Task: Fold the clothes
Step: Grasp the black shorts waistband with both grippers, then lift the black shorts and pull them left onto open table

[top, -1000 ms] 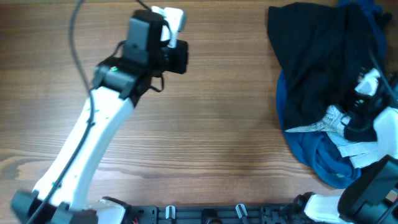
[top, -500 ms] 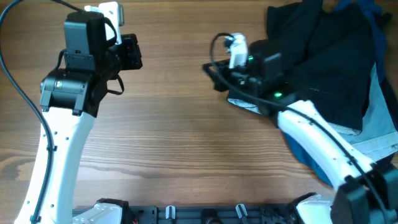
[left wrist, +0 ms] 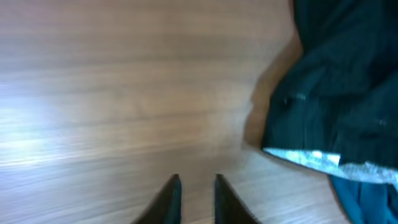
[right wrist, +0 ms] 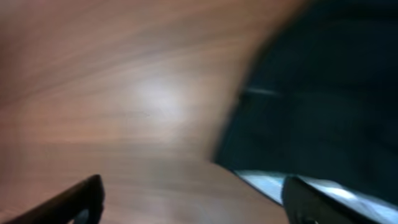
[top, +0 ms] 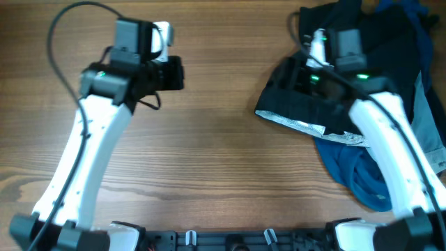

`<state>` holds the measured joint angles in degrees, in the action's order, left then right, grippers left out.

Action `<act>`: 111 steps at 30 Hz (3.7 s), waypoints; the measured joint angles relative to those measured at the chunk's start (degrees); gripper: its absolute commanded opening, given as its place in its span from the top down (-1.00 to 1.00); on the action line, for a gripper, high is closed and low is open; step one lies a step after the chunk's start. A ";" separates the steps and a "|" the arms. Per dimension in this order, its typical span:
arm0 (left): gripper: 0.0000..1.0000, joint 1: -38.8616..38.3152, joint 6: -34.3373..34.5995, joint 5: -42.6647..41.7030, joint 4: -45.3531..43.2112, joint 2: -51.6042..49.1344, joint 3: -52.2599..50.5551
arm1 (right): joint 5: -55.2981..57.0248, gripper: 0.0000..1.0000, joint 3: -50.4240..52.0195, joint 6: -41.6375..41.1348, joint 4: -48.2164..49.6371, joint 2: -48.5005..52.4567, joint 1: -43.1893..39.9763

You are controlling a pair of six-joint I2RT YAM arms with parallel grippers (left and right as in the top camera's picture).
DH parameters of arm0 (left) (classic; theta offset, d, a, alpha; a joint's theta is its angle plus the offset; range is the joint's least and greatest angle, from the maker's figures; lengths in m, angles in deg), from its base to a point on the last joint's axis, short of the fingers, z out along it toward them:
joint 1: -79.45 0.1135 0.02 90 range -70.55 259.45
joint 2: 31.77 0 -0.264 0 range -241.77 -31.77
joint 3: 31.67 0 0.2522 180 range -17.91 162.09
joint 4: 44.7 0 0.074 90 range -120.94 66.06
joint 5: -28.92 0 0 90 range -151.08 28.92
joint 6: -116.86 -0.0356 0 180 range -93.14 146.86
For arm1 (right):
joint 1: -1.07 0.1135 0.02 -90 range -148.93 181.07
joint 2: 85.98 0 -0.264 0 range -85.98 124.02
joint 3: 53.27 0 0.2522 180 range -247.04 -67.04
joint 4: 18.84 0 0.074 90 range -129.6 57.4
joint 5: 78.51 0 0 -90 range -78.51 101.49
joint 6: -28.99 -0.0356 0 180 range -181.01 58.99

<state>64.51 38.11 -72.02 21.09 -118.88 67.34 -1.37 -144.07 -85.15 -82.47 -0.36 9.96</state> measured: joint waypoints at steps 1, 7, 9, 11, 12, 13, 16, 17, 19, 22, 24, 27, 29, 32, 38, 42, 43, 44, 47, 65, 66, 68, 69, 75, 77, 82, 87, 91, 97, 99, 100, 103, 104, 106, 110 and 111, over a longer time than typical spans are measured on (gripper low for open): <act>0.26 -1.27 0.09 -0.04 0.00 -1.60 0.00 | 1.14 -1.00 -0.20 0.24 -3.96 -1.53 -2.49; -0.18 -8.90 -3.04 -2.73 -2.82 -12.48 0.00 | 5.22 -0.99 -0.35 3.04 -16.63 -7.50 -18.80; -0.19 -10.84 -5.03 -5.03 -5.55 -16.70 0.00 | 5.51 -0.99 0.17 5.09 -17.94 -8.04 -22.49; -0.20 -12.04 -6.86 -7.10 -8.09 -20.94 0.00 | 5.60 -0.99 0.96 7.13 -18.82 -8.11 -25.73; -0.24 -12.44 -7.72 -8.39 -10.03 -22.88 -0.02 | 5.66 -0.98 1.31 8.39 -18.91 -8.13 -27.12; -0.26 -12.59 -8.44 -9.75 -12.57 -24.76 -0.02 | 5.70 -0.99 1.70 9.90 -18.91 -8.13 -28.50; -0.28 -12.59 -9.49 -13.25 -19.52 -28.15 -0.09 | 4.94 -0.99 4.09 13.97 -17.42 -8.17 -32.30; -0.28 -12.59 -9.73 -14.62 -21.53 -28.98 -0.11 | 4.04 -0.98 5.03 15.26 -16.74 -8.17 -33.66; -0.28 -12.61 -9.94 -17.59 -25.55 -30.47 -0.11 | 2.21 -0.98 6.75 17.94 -16.13 -8.17 -36.76; -0.28 -13.14 -10.16 -20.11 -30.23 -32.50 -0.11 | 0.44 -0.98 7.82 20.22 -15.56 -8.17 -39.56; -0.27 -14.01 -10.16 -20.68 -31.32 -33.79 -0.11 | -0.61 -0.98 8.22 21.05 -15.19 -8.17 -40.63; -0.27 -15.89 -10.16 -20.96 -32.83 -35.54 -0.11 | -1.77 -0.97 8.74 21.46 -13.86 -8.17 -41.09; -0.27 -17.14 -10.16 -21.16 -35.43 -37.44 -0.11 | -2.19 -0.97 9.33 21.49 -13.16 -8.17 -41.09; -0.15 -17.59 -10.19 -21.16 -36.96 -39.45 -0.11 | -2.51 -0.93 9.42 21.49 -12.39 -8.17 -41.07; 0.92 -18.45 -10.29 -21.16 -37.92 -40.59 -0.11 | -2.56 -0.90 9.42 21.49 -10.78 -8.17 -41.09; 0.92 -18.80 -9.88 -21.14 -37.88 -40.61 -0.11 | -2.75 -0.90 10.12 21.22 -8.28 -5.95 -42.47; 0.92 -18.73 -9.88 -21.14 -37.88 -40.61 -0.11 | -2.80 -0.89 10.75 20.94 -7.96 -5.05 -43.28; 0.92 -18.69 -9.88 -21.16 -37.75 -40.61 -0.11 | -2.99 -0.90 11.58 20.68 -7.87 -4.02 -44.35; 0.92 -18.51 -9.86 -21.16 -37.29 -40.61 -0.11 | -3.19 -0.91 13.05 21.09 -7.78 -2.05 -48.50; 0.92 -18.32 -9.55 -20.22 -37.27 -40.63 -0.11 | -2.14 0.91 13.09 24.24 2.82 10.03 -51.74; 0.92 -18.25 -9.22 -20.24 -36.63 -40.61 -0.11 | -2.69 0.92 13.09 24.00 2.69 10.03 -51.74; 0.92 -17.49 -8.63 -20.24 -33.22 -39.80 -0.11 | -5.51 0.91 12.11 24.04 0.72 10.01 -51.80; 0.92 -16.70 -8.46 -20.28 -30.99 -38.56 -0.17 | -7.30 0.92 11.21 24.24 -0.63 9.92 -51.80; 0.92 -6.99 -5.79 -21.18 -22.88 -13.79 -0.26 | -24.61 0.91 -0.72 28.89 -12.22 3.06 -47.28; 0.92 -3.26 -4.20 -21.64 -22.40 -5.77 -0.26 | -27.12 0.92 -4.55 29.44 -13.86 -0.76 -44.28; 0.92 4.70 -2.34 -22.12 -21.94 11.08 -0.28 | -30.69 0.92 -18.95 28.30 -14.78 -10.86 -37.18; 0.92 6.47 -2.32 -19.76 -21.90 24.87 -0.26 | -30.86 0.92 -27.15 25.88 -17.49 -17.59 -36.79; 0.92 6.49 -2.32 -14.21 -21.27 33.64 -0.26 | -31.12 0.92 -31.04 22.67 -19.71 -23.06 -36.79; 0.92 6.91 -2.29 -7.10 -12.50 40.02 -0.11 | -30.67 0.91 -34.56 18.86 -25.24 -28.28 -36.83; 0.92 6.91 -2.29 -5.70 -9.88 38.38 -0.11 | -31.30 0.91 -34.51 18.32 -26.64 -27.19 -36.83; 0.92 6.88 -2.29 -5.33 -9.42 37.64 -0.11 | -31.50 0.91 -34.51 18.29 -26.64 -27.08 -36.83; 0.92 6.58 -2.25 -4.24 -8.55 32.48 -0.11 | -33.57 0.91 -34.49 18.10 -27.28 -21.49 -35.93; 0.92 6.45 -2.12 -4.04 -8.50 31.50 -0.11 | -33.68 0.91 -34.49 18.10 -27.28 -19.65 -35.23; 0.92 6.27 -1.95 -2.99 -8.57 27.21 -0.11 | -33.64 0.91 -34.47 18.14 -27.08 -14.58 -32.30; 0.92 6.27 -1.86 1.20 -9.49 19.43 -0.13 | -26.47 0.91 -34.01 18.18 -22.53 -2.47 -21.84; 0.92 6.32 -1.73 3.45 -9.64 17.25 -0.13 | -24.24 0.91 -33.97 18.18 -21.81 -0.57 -19.96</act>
<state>70.83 36.38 -68.56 11.46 -101.63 67.21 -25.61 -178.04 -66.97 -104.28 -0.93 -10.00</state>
